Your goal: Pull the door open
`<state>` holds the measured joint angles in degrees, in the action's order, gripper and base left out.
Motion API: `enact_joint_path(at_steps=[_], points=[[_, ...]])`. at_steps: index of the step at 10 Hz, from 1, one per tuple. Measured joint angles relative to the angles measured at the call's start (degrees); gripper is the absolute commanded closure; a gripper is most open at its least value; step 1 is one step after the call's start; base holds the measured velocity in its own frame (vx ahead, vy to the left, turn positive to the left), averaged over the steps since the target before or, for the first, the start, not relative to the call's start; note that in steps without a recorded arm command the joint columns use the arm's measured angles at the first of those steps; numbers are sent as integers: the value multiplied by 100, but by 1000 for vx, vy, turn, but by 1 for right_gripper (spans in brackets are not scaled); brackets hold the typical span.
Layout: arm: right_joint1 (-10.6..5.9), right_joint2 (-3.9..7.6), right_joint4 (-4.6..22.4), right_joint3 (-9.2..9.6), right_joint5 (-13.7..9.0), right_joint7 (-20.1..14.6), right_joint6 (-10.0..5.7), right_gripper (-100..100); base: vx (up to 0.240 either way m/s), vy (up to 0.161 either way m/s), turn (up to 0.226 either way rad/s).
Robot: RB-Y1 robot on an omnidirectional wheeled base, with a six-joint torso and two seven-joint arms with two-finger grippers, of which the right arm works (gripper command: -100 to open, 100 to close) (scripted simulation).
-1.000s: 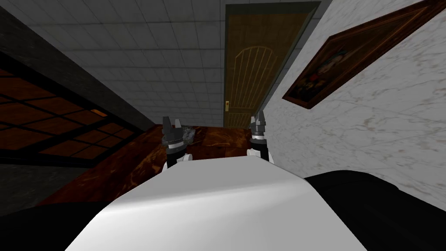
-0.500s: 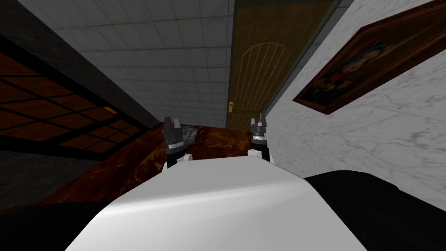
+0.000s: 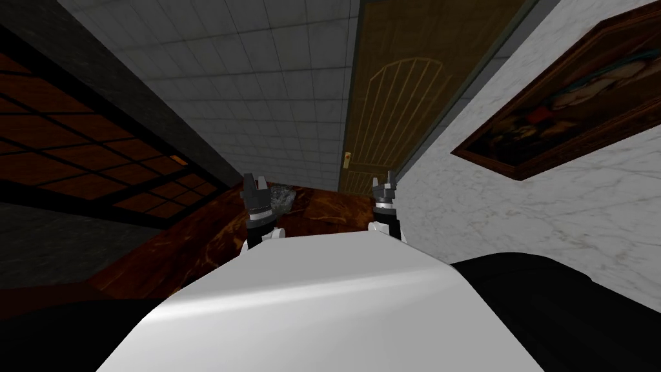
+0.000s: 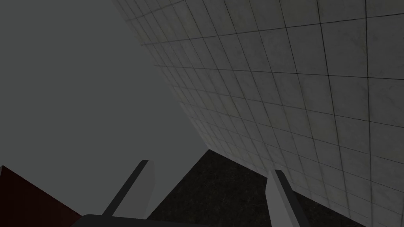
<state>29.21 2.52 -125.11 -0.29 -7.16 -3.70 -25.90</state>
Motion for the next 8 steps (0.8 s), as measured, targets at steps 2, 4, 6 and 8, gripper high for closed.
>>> enact_joint_path(at_steps=[2,4,6,8], points=[[9,38,88,-47,-212,-115,-24,-100,91,-13,123],[-17,71,195,-108,-435,-233,-29,-100,95,-10,121],[-30,115,349,-168,-665,-365,-76,-100,94,-15,140],[-7,151,449,-225,-911,-504,-114,-100,101,-27,129]])
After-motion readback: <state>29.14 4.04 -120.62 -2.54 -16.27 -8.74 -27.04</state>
